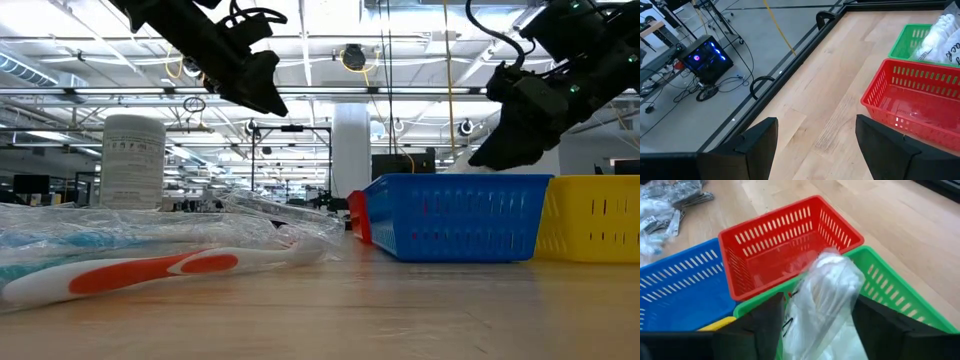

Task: Pick & Place Travel size toiletries
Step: Put the cotton pack into the green bin

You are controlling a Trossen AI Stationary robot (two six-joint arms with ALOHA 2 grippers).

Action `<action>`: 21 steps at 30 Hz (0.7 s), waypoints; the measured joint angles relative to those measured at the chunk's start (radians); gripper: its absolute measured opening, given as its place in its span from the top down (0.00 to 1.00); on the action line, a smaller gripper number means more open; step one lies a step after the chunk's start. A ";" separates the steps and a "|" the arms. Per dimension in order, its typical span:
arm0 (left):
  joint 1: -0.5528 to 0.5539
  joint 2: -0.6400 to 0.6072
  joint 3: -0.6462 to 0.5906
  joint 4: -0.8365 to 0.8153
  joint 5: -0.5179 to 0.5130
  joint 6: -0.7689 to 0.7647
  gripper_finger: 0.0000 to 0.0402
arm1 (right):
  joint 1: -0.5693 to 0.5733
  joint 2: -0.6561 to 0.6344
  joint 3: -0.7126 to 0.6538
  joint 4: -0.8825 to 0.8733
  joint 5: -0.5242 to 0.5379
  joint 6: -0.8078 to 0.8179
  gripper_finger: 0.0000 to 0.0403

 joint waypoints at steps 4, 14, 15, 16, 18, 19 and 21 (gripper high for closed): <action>0.000 0.000 0.000 -0.002 0.000 0.000 0.35 | 0.000 -0.022 0.000 0.017 0.008 -0.023 0.37; 0.000 0.000 0.000 -0.002 0.000 -0.004 0.36 | 0.004 -0.050 0.000 0.187 0.044 -0.192 0.44; 0.000 0.000 0.000 -0.002 0.000 -0.004 0.36 | 0.008 -0.036 0.000 0.188 0.024 -0.198 0.47; 0.000 0.000 0.000 -0.002 0.000 -0.004 0.36 | 0.009 -0.021 0.000 0.180 0.018 -0.199 0.50; 0.000 0.000 0.000 -0.001 0.000 -0.004 0.36 | 0.008 0.011 0.000 0.153 0.018 -0.198 0.58; 0.000 0.000 0.000 -0.001 0.000 -0.004 0.36 | 0.008 0.027 0.000 0.145 0.014 -0.198 0.62; 0.000 0.000 0.000 -0.006 0.006 -0.004 0.36 | 0.008 0.049 0.000 0.145 0.002 -0.204 0.68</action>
